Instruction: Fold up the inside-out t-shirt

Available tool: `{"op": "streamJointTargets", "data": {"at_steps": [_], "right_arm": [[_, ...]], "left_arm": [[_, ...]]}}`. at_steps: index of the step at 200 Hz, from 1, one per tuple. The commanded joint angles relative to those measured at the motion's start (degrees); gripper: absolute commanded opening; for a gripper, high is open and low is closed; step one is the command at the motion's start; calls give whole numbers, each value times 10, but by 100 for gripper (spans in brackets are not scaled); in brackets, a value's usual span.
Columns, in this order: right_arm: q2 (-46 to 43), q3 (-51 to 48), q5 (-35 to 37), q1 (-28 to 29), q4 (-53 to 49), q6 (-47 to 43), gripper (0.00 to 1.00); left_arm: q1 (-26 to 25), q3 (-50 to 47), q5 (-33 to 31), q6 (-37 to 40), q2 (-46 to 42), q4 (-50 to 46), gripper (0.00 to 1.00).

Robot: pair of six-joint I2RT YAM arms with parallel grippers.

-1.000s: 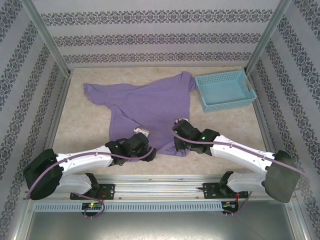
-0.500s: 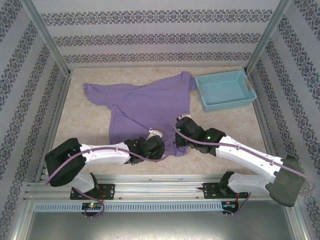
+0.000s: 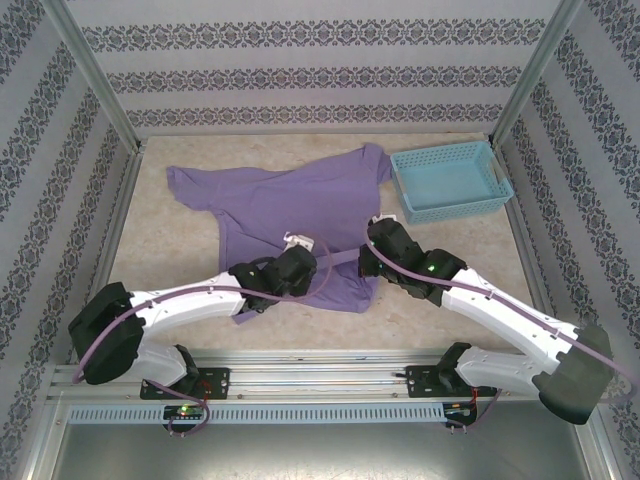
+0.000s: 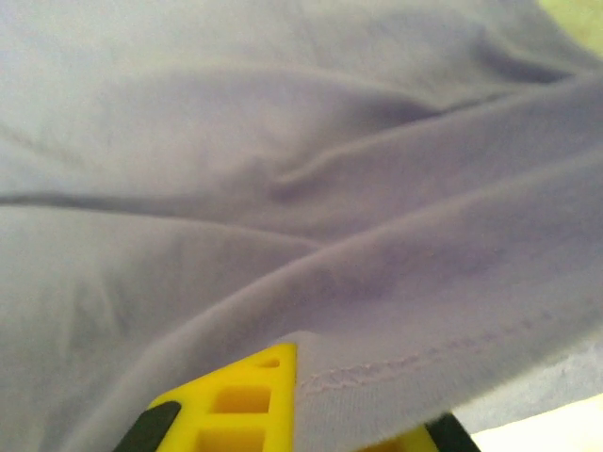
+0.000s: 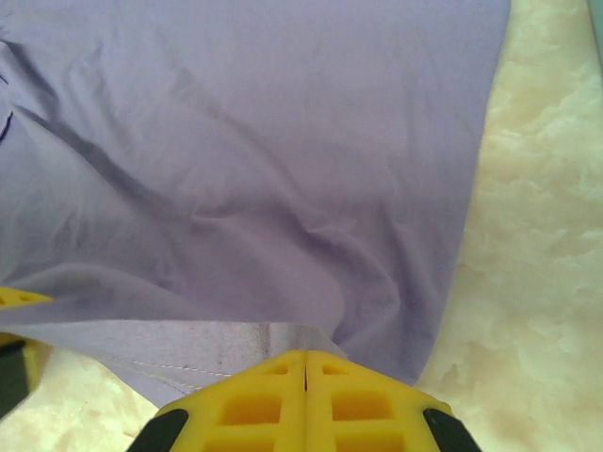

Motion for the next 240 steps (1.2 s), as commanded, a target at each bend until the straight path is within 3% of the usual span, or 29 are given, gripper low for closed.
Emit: {"op": "streamJointTargets", "data": {"at_steps": [1,32,46,85,108,127,185,240], "right_arm": [[-15,-8,0,-6,21,10,0],[-47,-33,-11,-7,38,3,0],[-67,-43,-26,-4,51,-8,25],[-140,-126,-92,74,203,-71,68],[-111,-192,-169,104,345,-77,70],[-47,-207,-148,154,413,-116,72],[157,-170,-180,164,501,-222,76],[283,-99,-132,163,524,-318,77]], "left_arm": [[35,22,17,8,-33,-18,0],[62,48,50,15,-40,-18,0],[66,72,53,21,-36,-30,0],[87,142,63,36,-37,-66,0],[99,169,81,43,-38,-72,0],[103,191,92,50,-34,-80,0],[106,216,99,61,-45,-103,0],[107,217,100,68,-65,-118,0]]}}
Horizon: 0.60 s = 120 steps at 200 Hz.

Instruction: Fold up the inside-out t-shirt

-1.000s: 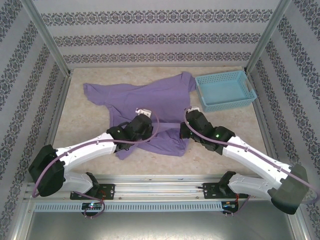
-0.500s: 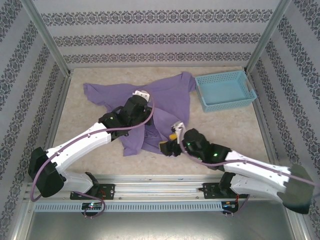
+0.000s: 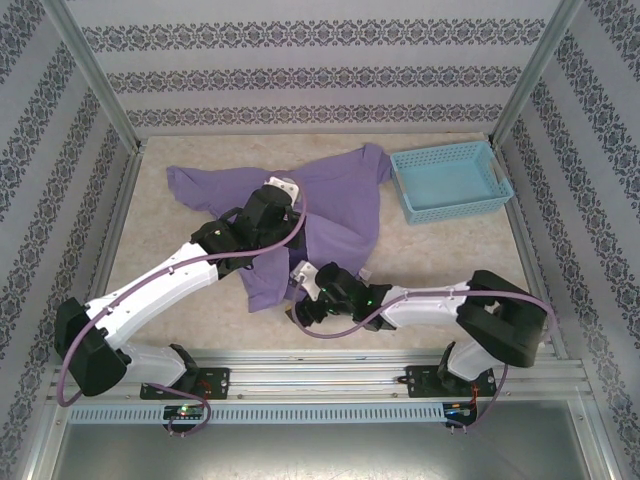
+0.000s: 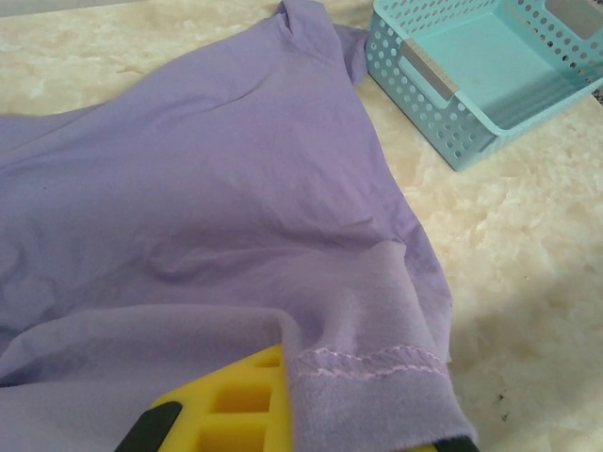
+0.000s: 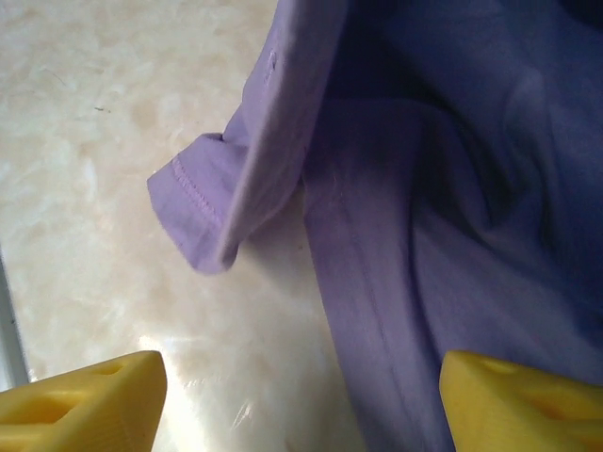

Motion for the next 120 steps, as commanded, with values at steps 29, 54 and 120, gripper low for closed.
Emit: {"op": "streamJointTargets", "data": {"at_steps": [29,54,120], "right_arm": [[66,59,78,1,55,-98,78],[89,74,113,-13,66,-111,78],[115,112,209,-85,72,-154,82]], "left_arm": [[8,23,3,24,-35,-30,0],[8,24,5,29,-44,-42,0],[7,19,5,48,-79,-64,0]]}}
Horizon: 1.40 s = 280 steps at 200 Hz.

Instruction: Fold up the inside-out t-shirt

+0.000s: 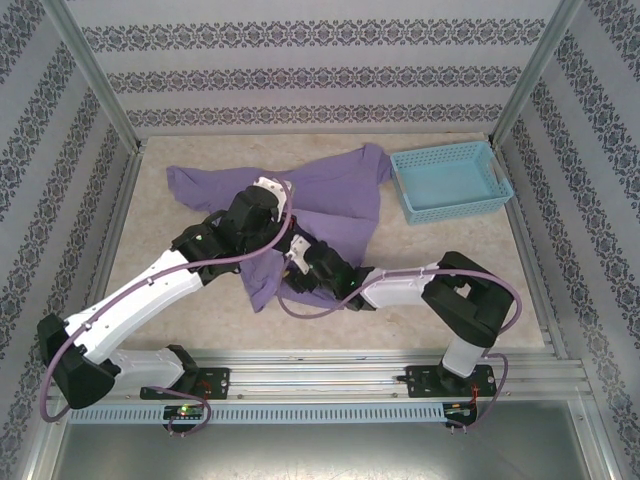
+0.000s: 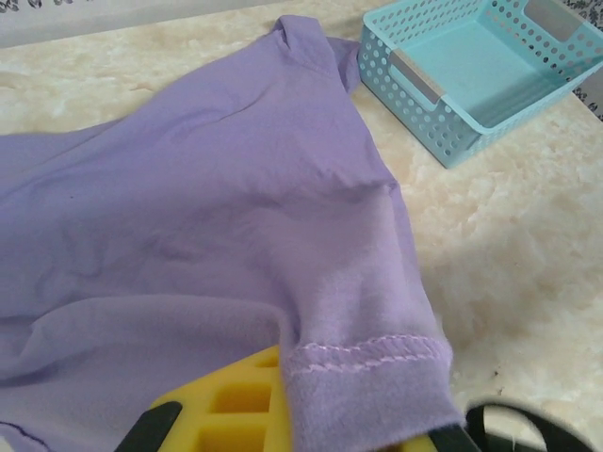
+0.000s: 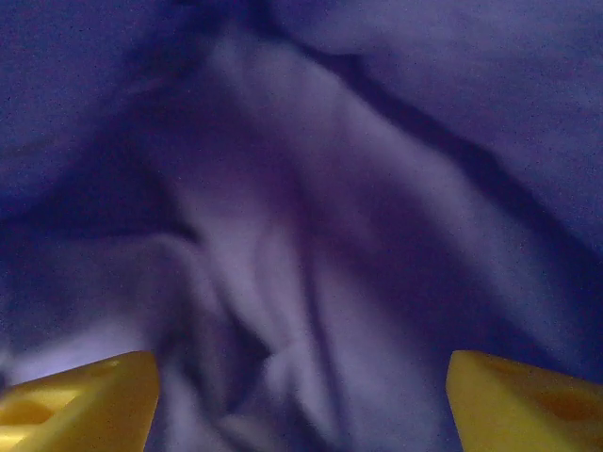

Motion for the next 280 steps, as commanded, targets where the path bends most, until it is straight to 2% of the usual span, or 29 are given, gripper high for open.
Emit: {"op": "streamJointTargets", "data": {"at_steps": [1,38,64,90,130,185,217,237,280], "right_arm": [[10,18,55,-21,24,-40,82],[31,49,51,-34,-3,-53,83],[77,104,90,-36,-35,-46,84],[128,185,111,-51,-95,-17,85],[202,325,112,-87,-200,42,85],[312,532,129,-112,-418,133,89],[369,640,104,-129,-556,214,91],[400,691,77,-133,-618,265,95],[485,816,68,-137,-743,339,94]], "left_arm": [[7,13,3,23,-24,-19,0],[7,25,21,20,-34,-19,0],[7,68,46,10,-30,-32,0],[8,149,42,17,-10,-87,0],[8,210,86,2,3,-106,0],[7,296,94,-17,20,-122,0],[7,337,108,-20,32,-115,0],[6,351,104,-20,41,-113,0],[7,341,82,-25,36,-95,0]]}}
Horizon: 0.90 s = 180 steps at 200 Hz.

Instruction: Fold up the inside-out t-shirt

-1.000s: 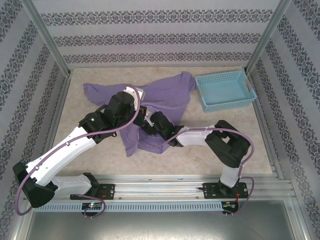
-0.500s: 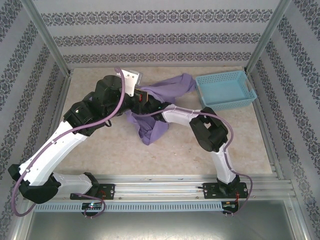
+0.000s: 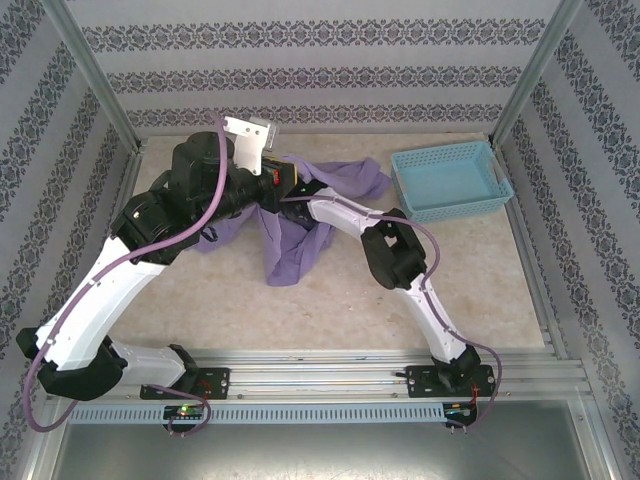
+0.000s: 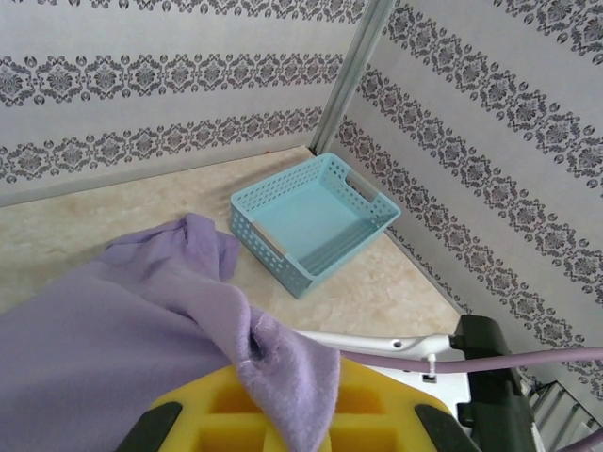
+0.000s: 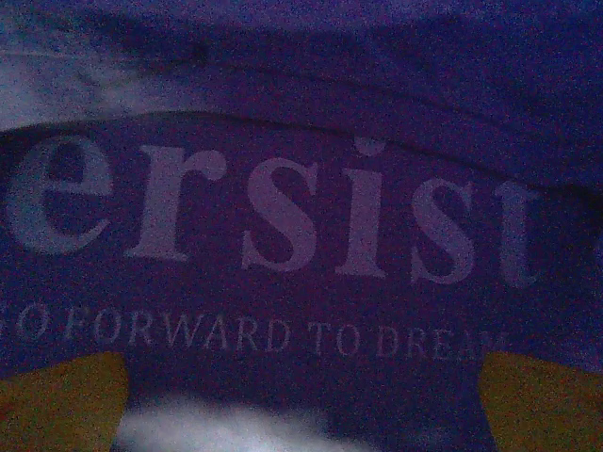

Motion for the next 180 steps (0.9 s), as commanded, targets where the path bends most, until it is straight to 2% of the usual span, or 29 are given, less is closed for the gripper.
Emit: {"op": "streamJointTargets", "data": {"at_steps": [1,21,46,67,94,107,133,153,180], "right_arm": [[47,63,-11,-6,-125,72,94],[70,110,-27,-7,-156,77,91],[88,137,-48,-8,-173,77,75],[70,103,-62,-5,-146,63,48],[-44,-69,-87,9,20,24,12],[-100,-140,-89,18,82,6,0],[-204,-257,-79,43,175,-38,0],[-281,-361,-84,67,245,-70,0],[-391,-503,-95,95,356,-93,0]], "left_arm": [[6,6,-11,-9,-8,25,0],[6,-4,-45,-10,-16,29,0],[6,-19,-97,-9,-28,36,0],[7,-21,-139,-6,-29,32,0],[13,-19,-208,3,-15,13,0],[26,-20,-231,4,-7,5,0],[86,-19,-241,-19,21,-23,0],[130,-19,-307,-47,59,-60,0],[205,-50,-287,-86,121,-80,0]]}}
